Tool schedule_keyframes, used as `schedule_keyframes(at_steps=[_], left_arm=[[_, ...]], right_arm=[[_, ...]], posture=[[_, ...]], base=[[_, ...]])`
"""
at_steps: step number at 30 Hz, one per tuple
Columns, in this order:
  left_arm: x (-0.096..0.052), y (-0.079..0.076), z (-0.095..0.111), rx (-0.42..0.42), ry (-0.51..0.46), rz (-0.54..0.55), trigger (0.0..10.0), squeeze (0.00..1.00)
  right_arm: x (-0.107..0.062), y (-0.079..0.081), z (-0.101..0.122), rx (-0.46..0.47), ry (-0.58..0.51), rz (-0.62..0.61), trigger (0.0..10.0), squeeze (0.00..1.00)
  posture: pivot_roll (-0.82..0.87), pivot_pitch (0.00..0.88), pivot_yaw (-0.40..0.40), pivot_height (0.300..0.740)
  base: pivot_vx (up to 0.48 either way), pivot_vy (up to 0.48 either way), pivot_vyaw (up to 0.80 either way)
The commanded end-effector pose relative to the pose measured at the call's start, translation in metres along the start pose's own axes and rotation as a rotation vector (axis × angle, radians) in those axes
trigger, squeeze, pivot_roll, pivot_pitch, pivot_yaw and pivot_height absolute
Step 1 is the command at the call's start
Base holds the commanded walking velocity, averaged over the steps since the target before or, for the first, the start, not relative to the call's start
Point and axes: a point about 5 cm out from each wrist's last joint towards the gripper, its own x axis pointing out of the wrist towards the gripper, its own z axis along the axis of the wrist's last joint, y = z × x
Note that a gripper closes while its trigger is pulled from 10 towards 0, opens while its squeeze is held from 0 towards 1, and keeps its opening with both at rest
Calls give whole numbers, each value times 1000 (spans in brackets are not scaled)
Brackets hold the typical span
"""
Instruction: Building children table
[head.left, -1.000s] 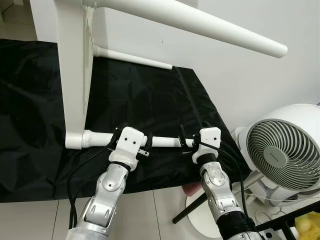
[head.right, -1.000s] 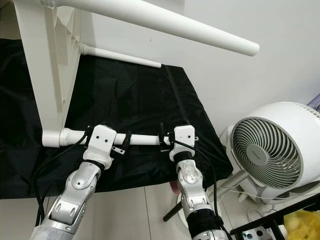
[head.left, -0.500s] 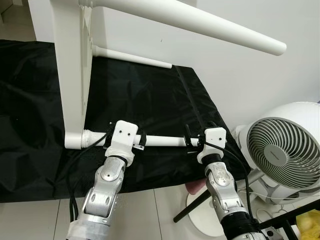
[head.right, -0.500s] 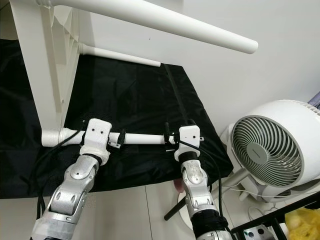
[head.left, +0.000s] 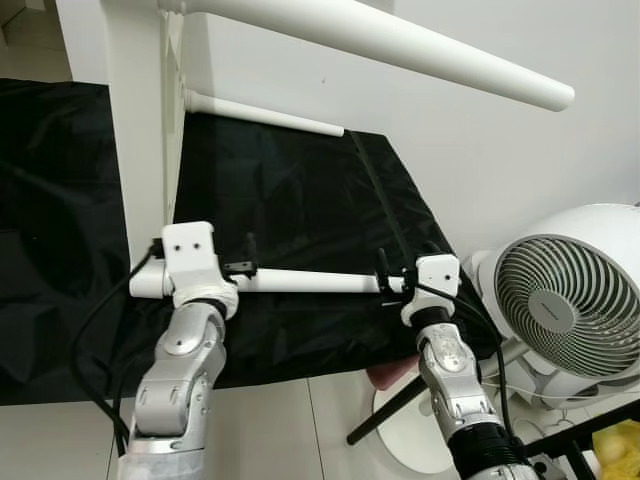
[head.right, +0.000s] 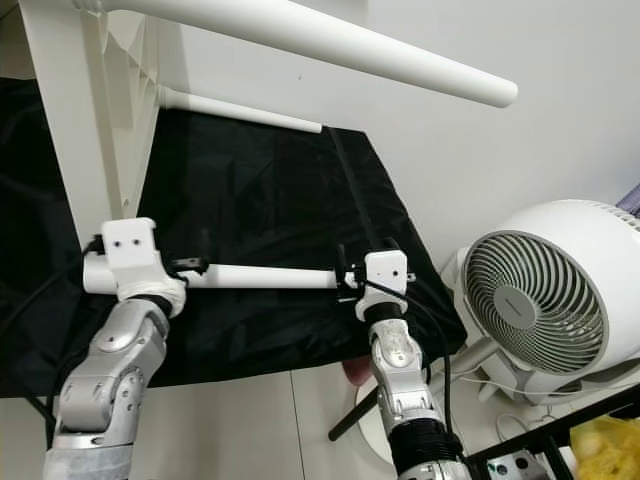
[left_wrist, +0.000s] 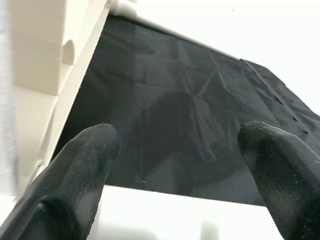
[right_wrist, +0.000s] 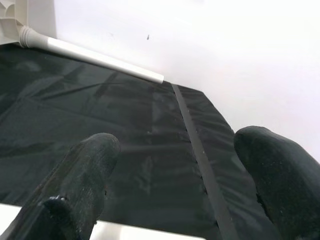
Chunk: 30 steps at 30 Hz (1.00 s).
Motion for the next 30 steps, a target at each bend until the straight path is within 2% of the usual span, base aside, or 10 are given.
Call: schedule_keyframes(at_steps=[1, 7, 9, 14, 19, 30], left_arm=[[-11, -24, -15, -176, 78, 5, 10000, 0], [-13, -23, -14, -238, 131, 32, 10000, 0], [-16, -26, -18, -223, 175, 11, 10000, 0], [-20, -25, -20, -210, 199, -3, 10000, 0], [-25, -19, -20, -165, 244, 22, 10000, 0], [-38, -14, -17, -137, 331, 66, 10000, 0]], right_arm=[[0, -6, -1, -14, 9, -9, 10000, 0], [2, -4, 0, -21, 7, 15, 10000, 0], [3, -4, 1, -28, 5, 21, 10000, 0], [4, -6, 2, -30, 4, 21, 10000, 0], [7, -4, 5, -52, -14, 41, 10000, 0], [19, -4, 13, -74, -46, 70, 10000, 0]], posture=[[117, 20, -208, 740], [117, 25, -217, 740], [113, 37, -224, 740], [114, 38, -224, 740], [118, 46, -227, 740], [134, 65, -246, 740]], base=[[0, 0, 0], [0, 0, 0], [0, 0, 0], [0, 0, 0], [0, 0, 0], [0, 0, 0]])
